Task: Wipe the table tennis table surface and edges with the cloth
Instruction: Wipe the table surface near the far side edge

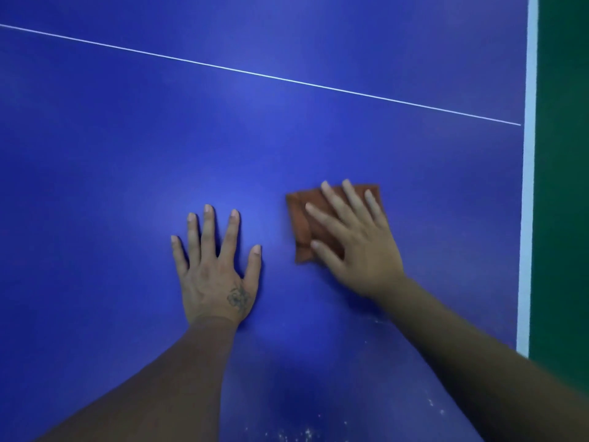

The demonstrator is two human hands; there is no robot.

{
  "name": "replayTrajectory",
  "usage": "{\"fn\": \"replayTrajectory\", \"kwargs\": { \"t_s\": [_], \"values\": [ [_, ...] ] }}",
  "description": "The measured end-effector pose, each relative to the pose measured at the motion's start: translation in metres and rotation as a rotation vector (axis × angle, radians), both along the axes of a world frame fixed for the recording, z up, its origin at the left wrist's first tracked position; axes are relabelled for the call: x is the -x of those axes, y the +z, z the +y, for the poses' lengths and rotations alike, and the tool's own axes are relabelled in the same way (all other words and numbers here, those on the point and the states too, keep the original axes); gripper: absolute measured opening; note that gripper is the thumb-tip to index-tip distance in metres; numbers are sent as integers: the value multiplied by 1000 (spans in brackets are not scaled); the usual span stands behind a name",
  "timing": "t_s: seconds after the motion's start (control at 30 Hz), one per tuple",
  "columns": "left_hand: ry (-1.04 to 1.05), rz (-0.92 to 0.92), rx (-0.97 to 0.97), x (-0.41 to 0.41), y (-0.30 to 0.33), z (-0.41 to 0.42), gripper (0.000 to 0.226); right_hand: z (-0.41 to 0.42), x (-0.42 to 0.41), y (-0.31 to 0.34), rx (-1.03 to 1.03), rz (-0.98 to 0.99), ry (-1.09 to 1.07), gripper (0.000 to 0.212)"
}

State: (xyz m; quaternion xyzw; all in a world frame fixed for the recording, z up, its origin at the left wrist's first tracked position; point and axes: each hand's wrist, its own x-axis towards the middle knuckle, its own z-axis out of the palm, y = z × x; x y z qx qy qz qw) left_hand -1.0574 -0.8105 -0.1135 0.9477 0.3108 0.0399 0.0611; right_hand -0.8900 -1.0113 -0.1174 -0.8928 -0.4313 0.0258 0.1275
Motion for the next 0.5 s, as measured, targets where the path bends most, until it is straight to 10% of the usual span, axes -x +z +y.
{"fn": "replayTrajectory", "kwargs": {
  "t_s": [0.27,0.5],
  "values": [
    [-2,-3,42,1,2,0,72,-29,120,8,-74,171,113,44],
    [-7,21,47,3,-1,-1,74,-62,-36,23,-96,-53,-219,43]
  ]
}}
